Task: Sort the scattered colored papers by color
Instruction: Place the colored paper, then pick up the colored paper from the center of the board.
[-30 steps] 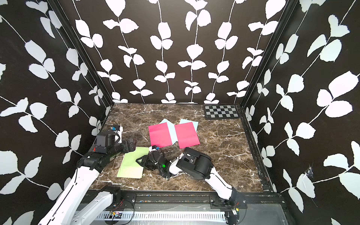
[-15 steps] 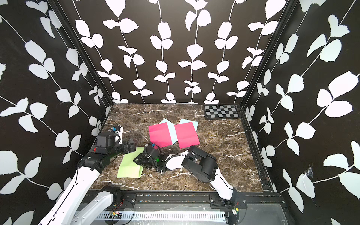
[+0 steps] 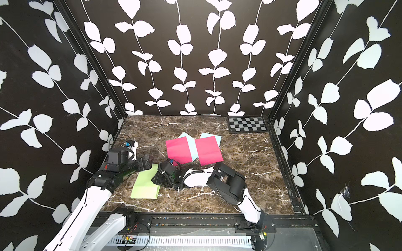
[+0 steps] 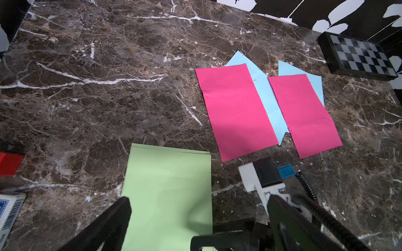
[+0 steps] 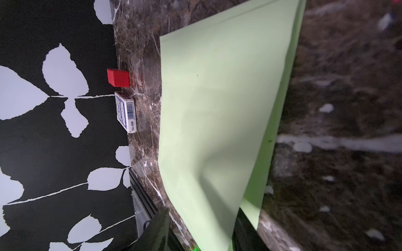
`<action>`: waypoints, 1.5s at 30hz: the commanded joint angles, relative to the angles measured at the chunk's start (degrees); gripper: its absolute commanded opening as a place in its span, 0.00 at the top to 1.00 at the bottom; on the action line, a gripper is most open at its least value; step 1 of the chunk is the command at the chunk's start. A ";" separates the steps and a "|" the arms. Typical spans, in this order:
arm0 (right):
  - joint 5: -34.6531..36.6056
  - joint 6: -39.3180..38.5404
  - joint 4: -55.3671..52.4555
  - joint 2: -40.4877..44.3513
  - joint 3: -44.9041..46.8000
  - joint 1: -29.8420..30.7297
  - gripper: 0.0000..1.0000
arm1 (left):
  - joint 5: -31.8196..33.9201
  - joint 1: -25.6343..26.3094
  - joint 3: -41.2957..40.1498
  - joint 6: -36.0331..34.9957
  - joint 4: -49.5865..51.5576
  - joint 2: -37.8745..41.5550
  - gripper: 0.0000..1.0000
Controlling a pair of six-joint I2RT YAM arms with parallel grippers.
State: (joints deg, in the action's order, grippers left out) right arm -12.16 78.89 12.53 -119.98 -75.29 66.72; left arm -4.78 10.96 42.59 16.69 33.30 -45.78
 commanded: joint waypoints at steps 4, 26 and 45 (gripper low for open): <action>2.04 1.48 -1.64 3.60 1.66 0.26 0.53 | -0.81 -0.67 -0.71 -0.43 -1.38 0.43 0.01; 22.87 -20.81 -26.22 29.77 10.12 -12.09 0.45 | -17.01 -0.60 1.51 6.76 -18.14 -16.99 0.04; -5.99 -31.98 -19.77 13.81 -0.87 -33.21 0.41 | -24.58 -0.30 11.95 16.49 -35.74 -50.26 0.46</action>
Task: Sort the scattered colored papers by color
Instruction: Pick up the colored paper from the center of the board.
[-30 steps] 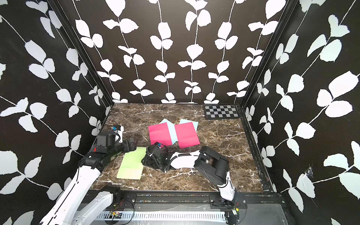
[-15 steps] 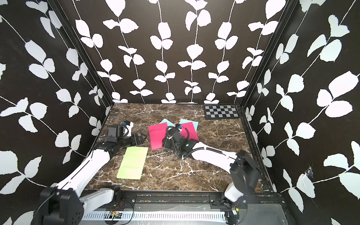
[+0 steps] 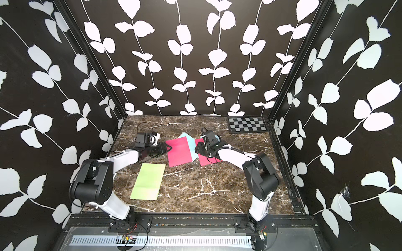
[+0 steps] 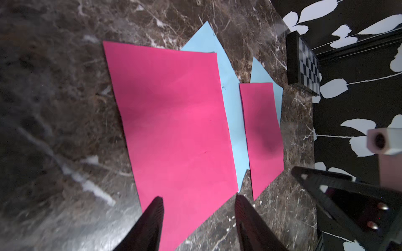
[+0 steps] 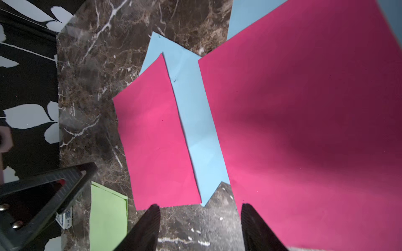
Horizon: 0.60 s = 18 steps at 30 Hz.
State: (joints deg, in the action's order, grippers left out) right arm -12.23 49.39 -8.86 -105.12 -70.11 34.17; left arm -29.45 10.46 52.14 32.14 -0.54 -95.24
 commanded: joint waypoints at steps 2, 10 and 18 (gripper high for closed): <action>-7.07 -3.60 0.77 -3.60 -9.57 -1.08 0.40 | 1.13 0.18 3.77 1.08 -1.84 -2.91 0.44; -14.16 -3.16 0.66 -12.21 -18.04 -1.92 0.40 | 3.35 0.18 5.56 1.84 -3.46 -7.00 0.43; -20.80 2.63 7.92 -17.37 -16.67 -1.41 0.41 | 7.94 0.00 4.36 -1.72 -0.85 -3.06 0.41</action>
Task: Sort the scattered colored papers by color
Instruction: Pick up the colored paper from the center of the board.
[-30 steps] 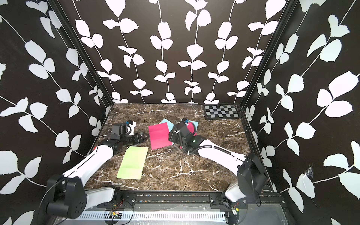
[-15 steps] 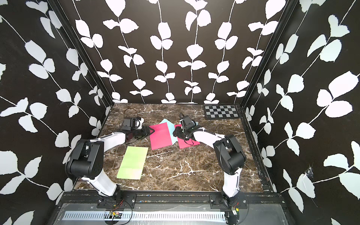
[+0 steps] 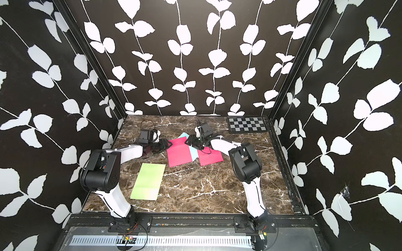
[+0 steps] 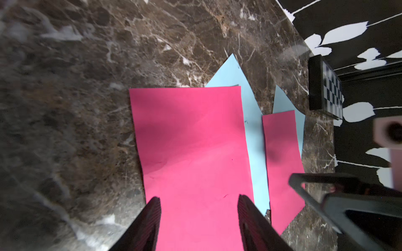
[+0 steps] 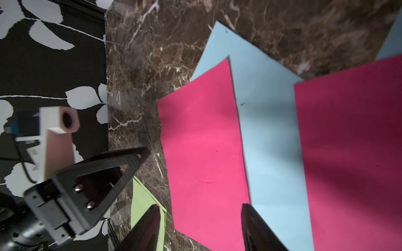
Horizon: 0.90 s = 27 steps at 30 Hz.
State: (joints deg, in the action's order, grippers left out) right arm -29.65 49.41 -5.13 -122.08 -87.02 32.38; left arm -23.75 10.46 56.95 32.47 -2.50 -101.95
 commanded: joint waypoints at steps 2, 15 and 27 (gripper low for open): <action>-3.32 2.54 4.31 -0.82 0.60 0.75 0.41 | 3.10 0.01 -0.45 -2.71 1.55 4.27 0.39; -5.38 3.72 5.78 -3.40 0.72 2.68 0.40 | 4.47 -0.26 0.52 -3.27 2.85 -0.12 0.38; -5.05 4.47 7.00 -4.13 2.54 2.69 0.39 | 2.16 -0.26 1.51 -3.56 2.68 -3.68 0.36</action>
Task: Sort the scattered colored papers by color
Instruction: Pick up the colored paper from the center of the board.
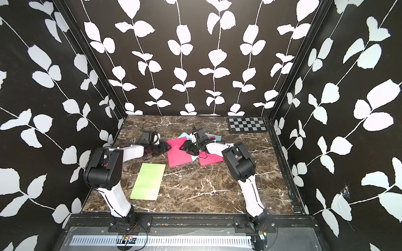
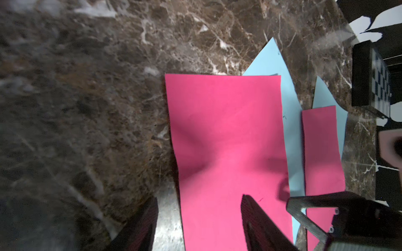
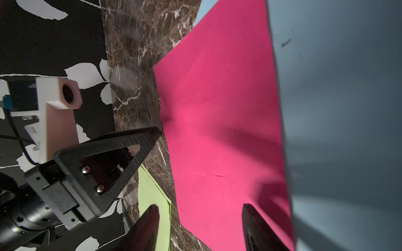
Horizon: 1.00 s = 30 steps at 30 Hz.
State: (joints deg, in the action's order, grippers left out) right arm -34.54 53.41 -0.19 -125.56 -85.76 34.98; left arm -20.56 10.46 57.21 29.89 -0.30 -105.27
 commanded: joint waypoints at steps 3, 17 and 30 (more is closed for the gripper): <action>0.09 0.57 2.08 -0.83 1.71 0.09 0.39 | -1.87 -0.26 1.82 -1.16 0.36 -1.43 0.36; 0.19 0.60 0.46 -2.34 2.52 0.09 0.39 | -4.34 -0.26 4.09 -1.83 1.02 -5.15 0.34; -0.03 0.91 0.85 -3.09 2.74 0.09 0.39 | -9.29 -0.20 3.04 -1.23 -3.34 -5.38 0.37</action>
State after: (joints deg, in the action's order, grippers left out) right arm -34.98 53.74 0.64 -126.41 -84.75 34.98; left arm -27.83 10.35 61.36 28.97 -3.66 -110.26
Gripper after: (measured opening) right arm 0.607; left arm 0.639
